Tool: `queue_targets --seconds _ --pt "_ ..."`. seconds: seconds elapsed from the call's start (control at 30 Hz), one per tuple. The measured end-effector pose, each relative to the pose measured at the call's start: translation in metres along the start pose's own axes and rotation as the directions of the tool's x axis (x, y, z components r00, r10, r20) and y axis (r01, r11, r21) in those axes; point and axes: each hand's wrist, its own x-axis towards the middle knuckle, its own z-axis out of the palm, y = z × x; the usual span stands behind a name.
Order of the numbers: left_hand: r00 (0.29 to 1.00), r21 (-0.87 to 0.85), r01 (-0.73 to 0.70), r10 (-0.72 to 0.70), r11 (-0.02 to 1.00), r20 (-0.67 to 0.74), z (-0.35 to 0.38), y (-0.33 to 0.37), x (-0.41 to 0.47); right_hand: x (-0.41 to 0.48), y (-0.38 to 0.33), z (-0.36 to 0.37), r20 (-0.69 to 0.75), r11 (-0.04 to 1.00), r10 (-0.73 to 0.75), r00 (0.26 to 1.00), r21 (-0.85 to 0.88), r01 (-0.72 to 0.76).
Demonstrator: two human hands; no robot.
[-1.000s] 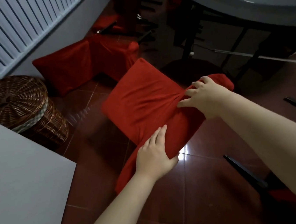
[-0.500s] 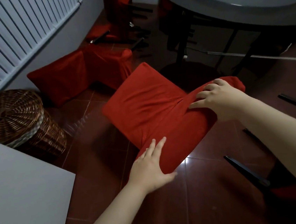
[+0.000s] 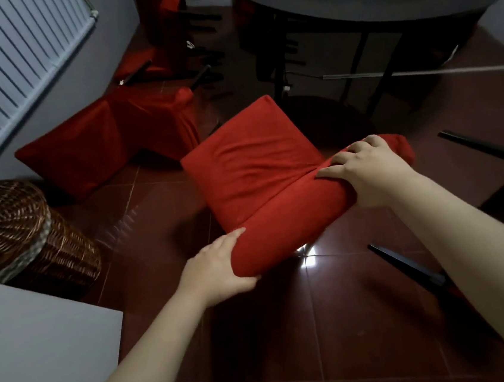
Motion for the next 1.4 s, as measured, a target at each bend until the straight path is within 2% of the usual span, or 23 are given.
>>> queue_targets --seconds 0.27,0.53,0.87,1.2,1.4 --pt "0.993 0.119 -0.113 0.114 0.986 -0.003 -0.034 0.006 0.052 -0.001 0.019 0.019 -0.032 0.989 0.126 0.992 0.086 -0.123" --pt "0.987 0.161 -0.159 0.155 0.974 0.039 -0.059 0.027 0.097 0.002 0.045 0.038 -0.038 0.966 0.231 0.972 0.127 -0.225" --pt "0.993 0.189 -0.120 0.113 0.975 0.045 -0.068 0.050 0.131 0.033 0.086 0.042 -0.005 0.963 0.202 0.979 0.183 -0.197" --pt "0.998 0.183 -0.057 0.052 0.982 0.030 -0.083 0.056 0.160 0.075 0.115 0.041 -0.055 0.974 0.155 0.986 0.174 -0.143" --pt "0.993 0.201 -0.112 0.101 0.973 0.060 -0.080 0.088 0.183 0.074 0.150 0.063 -0.025 0.970 0.153 0.988 0.194 -0.146"
